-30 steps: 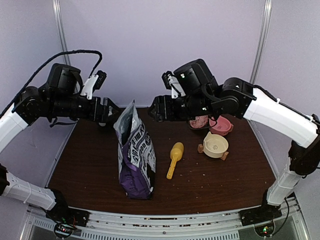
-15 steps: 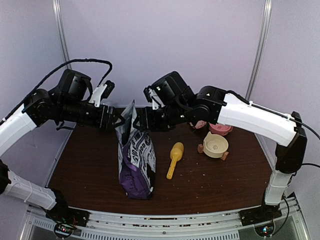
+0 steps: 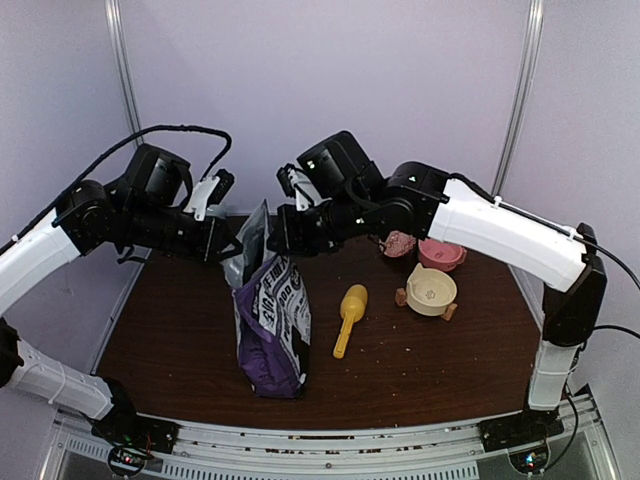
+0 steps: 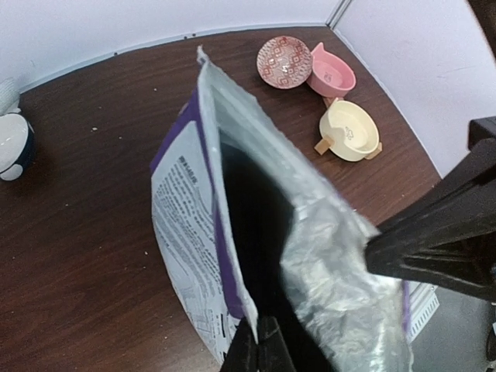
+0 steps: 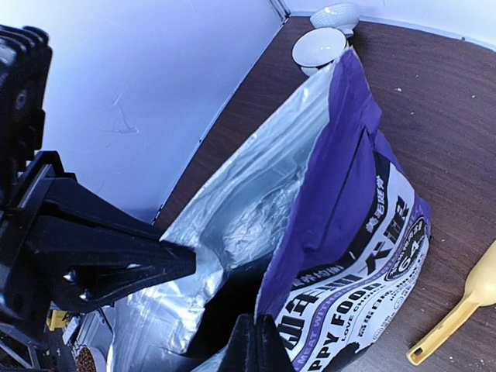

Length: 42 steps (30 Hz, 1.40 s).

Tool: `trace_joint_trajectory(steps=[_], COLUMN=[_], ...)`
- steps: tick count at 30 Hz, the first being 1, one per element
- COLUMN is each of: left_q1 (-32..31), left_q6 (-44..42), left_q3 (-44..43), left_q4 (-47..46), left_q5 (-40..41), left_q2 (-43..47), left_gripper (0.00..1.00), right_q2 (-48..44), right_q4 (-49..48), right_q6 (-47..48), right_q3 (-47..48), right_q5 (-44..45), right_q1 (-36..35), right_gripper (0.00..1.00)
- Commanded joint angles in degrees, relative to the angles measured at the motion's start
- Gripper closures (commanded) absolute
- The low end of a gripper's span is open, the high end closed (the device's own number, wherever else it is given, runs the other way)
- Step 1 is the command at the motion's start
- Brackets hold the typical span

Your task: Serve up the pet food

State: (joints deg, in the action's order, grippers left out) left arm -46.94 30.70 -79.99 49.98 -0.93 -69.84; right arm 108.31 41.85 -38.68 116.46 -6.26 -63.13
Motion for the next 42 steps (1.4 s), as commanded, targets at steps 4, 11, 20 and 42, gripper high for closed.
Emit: trace_joint_trajectory(steps=[4, 11, 20, 42], left_q1=[0.5, 4.1, 10.1, 21.4], left_q6=[-3.7, -9.1, -14.0, -17.4], left_q3=[-6.3, -12.4, -4.5, 10.0], left_q4=[5.3, 6.9, -7.6, -11.9], left_q5=[15.7, 24.2, 11.8, 9.5], left_q2=[1.0, -0.7, -0.4, 16.4], left_gripper=[1.0, 1.0, 1.0, 0.04], right_q2=[-6.3, -8.9, -3.4, -19.5], right_q4=[7.3, 11.0, -3.5, -4.2], right_q6=[4.6, 5.2, 7.8, -7.2], right_q3=[7.7, 5.6, 2.2, -35.3], right_q5=[13.1, 23.5, 15.9, 19.6], right_q1=[-0.1, 0.8, 1.2, 1.5], right_gripper=[1.0, 1.0, 1.0, 0.14])
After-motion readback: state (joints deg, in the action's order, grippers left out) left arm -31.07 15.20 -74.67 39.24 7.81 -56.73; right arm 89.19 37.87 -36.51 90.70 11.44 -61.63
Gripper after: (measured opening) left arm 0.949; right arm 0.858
